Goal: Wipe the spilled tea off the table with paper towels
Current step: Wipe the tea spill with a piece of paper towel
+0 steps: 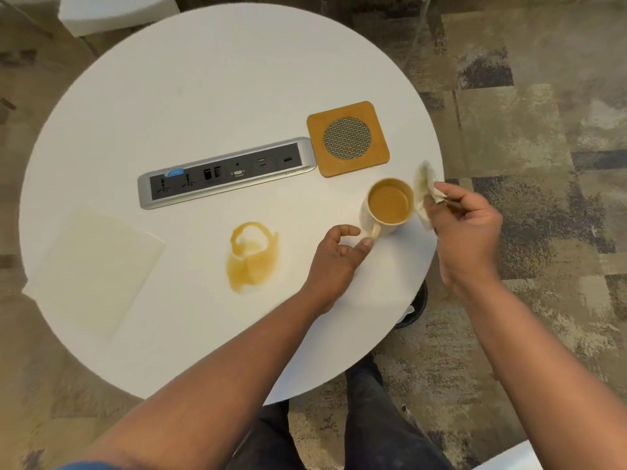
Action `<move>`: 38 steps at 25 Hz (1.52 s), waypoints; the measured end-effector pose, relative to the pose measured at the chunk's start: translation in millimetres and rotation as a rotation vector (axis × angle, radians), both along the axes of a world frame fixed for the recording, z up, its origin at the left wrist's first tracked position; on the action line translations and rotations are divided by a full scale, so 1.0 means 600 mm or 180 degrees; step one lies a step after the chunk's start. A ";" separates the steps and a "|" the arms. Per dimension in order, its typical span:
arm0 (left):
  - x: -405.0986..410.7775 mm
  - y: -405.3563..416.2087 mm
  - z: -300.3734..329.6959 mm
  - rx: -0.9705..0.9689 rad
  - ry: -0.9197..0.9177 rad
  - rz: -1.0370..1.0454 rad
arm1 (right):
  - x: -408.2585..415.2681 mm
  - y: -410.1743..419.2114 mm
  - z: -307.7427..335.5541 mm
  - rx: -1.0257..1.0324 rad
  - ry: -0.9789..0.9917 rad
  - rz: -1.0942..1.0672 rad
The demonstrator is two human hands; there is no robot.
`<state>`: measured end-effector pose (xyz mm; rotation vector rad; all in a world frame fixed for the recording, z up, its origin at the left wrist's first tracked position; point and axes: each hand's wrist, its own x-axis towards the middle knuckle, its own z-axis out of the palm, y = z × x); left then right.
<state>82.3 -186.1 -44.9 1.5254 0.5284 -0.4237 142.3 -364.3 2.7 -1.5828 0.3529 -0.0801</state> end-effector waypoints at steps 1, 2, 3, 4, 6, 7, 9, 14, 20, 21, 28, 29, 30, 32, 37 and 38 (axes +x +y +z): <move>-0.008 0.018 -0.001 0.0241 -0.0157 0.0124 | 0.000 0.019 0.011 -0.0366 -0.0225 0.0247; -0.017 0.041 -0.003 0.0520 -0.0313 0.0257 | -0.002 0.043 0.019 -0.0674 -0.0457 0.0529; -0.025 0.068 -0.006 0.0822 -0.0444 0.0389 | -0.004 0.070 0.022 -0.0905 -0.0661 0.0837; -0.035 0.101 -0.010 0.1168 -0.0561 0.0503 | -0.008 0.100 0.020 -0.1056 -0.0774 0.1147; -0.063 0.179 -0.021 0.2039 -0.0767 0.0623 | -0.017 0.163 0.003 -0.1210 -0.0637 0.1695; -0.078 0.219 -0.029 0.2455 -0.0842 0.0639 | -0.022 0.191 -0.012 -0.1314 -0.0470 0.1903; -0.108 0.299 -0.050 0.3065 -0.0898 0.0587 | -0.025 0.238 -0.050 -0.1597 -0.0133 0.2164; -0.161 0.421 -0.110 0.3515 -0.0984 0.0009 | 0.008 0.312 -0.120 -0.2277 0.0248 0.2031; -0.181 0.428 -0.145 0.3780 -0.1191 -0.0093 | 0.057 0.380 -0.145 -0.2914 0.0051 0.2134; -0.182 0.430 -0.148 0.3775 -0.1224 -0.0068 | 0.060 0.395 -0.145 -0.2897 0.0025 0.2266; -0.182 0.432 -0.160 0.3803 -0.1353 -0.0008 | 0.034 0.459 -0.136 -0.3068 -0.0609 0.3744; -0.182 0.433 -0.161 0.3816 -0.1378 -0.0006 | 0.036 0.456 -0.135 -0.3085 -0.0620 0.3887; -0.181 0.433 -0.162 0.3825 -0.1401 -0.0002 | 0.037 0.452 -0.132 -0.3078 -0.0594 0.4030; -0.182 0.433 -0.163 0.3828 -0.1411 0.0003 | 0.034 0.441 -0.126 -0.3102 -0.0468 0.4308; -0.182 0.431 -0.160 0.3802 -0.1359 0.0002 | 0.023 0.405 -0.113 -0.3260 -0.0257 0.4774; -0.182 0.430 -0.159 0.3793 -0.1336 0.0002 | 0.023 0.394 -0.111 -0.3148 -0.0102 0.4760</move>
